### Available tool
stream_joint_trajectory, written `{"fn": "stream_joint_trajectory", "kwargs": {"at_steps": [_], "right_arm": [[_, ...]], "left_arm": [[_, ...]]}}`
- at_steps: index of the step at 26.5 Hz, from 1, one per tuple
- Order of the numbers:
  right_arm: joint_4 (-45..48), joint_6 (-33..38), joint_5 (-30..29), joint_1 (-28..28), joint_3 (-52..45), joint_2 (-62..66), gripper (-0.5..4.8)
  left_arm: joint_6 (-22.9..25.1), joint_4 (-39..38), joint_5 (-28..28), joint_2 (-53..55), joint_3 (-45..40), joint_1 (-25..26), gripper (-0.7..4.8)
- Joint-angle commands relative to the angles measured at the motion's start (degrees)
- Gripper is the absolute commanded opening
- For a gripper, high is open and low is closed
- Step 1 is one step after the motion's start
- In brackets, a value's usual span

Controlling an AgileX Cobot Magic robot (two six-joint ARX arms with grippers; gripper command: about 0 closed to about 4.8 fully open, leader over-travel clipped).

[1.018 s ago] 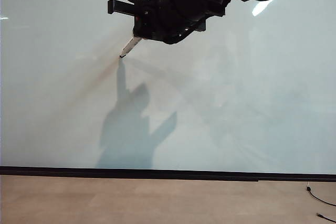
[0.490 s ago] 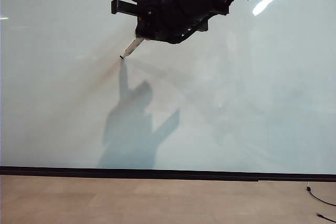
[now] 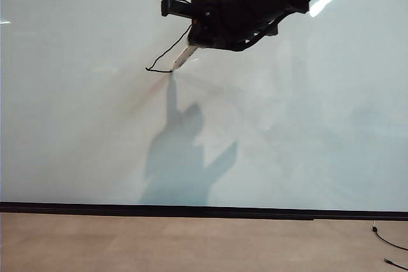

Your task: Pick up the pen on the shelf to the right of the whiteboard and write the letter Z.

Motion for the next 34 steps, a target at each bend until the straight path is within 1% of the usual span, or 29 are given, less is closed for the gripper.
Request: {"fn": "stream_joint_trajectory", "kwargs": {"at_steps": [1,21,23,26,28,32,34], "right_arm": [[1.4,-0.4,2.3,-0.9,-0.7,-1.7,-0.06],[1.4,-0.8,2.3,-6.1,-10.2,-11.0,-0.06],[1.3,-0.8,0.7,-6.5,-10.2,-11.2,-0.06],[1.6,-0.8,-1.5,-6.4,-10.2,-11.7,-0.06],[0.4,-0.8,-2.5,-5.2,-10.3,-12.9,-0.06],[-2.3,-4.2,-1.5,-1.9,-12.2,-19.0,-0.06],[-5.0,-5.6,-0.8,-1.2,-13.6,-22.9,-0.06]], "left_arm": [[0.2,0.3,0.0,0.0,0.1,0.0,-0.04],[0.2,0.3,0.0,0.0,0.1,0.0,-0.05],[0.2,0.3,0.0,0.0,0.1,0.0,-0.05],[0.2,0.3,0.0,0.0,0.1,0.0,-0.04],[0.2,0.3,0.0,0.0,0.1,0.0,-0.04],[0.2,0.3,0.0,0.0,0.1,0.0,-0.04],[0.2,0.3,0.0,0.0,0.1,0.0,-0.04]]}}
